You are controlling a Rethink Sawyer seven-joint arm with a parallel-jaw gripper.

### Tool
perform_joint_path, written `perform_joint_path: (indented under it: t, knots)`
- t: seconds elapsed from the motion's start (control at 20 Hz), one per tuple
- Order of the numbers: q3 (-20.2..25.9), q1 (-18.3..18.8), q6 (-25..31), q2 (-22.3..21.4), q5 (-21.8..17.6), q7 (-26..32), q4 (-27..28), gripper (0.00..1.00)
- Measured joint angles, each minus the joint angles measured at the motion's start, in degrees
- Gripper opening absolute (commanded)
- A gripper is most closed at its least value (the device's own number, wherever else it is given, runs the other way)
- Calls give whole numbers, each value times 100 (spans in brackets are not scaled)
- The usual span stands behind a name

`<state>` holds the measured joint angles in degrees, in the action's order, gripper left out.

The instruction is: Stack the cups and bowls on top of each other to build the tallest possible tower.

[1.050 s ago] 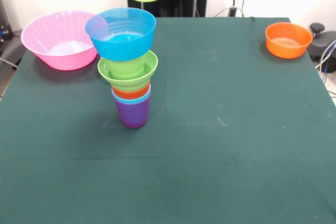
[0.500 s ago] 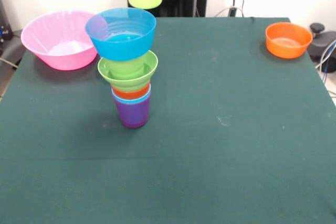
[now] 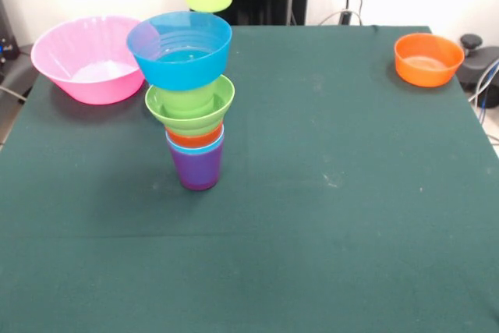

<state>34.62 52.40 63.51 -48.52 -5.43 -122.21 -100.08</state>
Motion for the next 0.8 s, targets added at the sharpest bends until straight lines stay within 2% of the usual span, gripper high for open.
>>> perform_joint_path:
  t: [0.5, 0.8]
  knots:
    - [115, 222, -542, 82, -414, 0, -210, 0]
    - [130, 229, -633, 246, -571, 0, -210, 0]
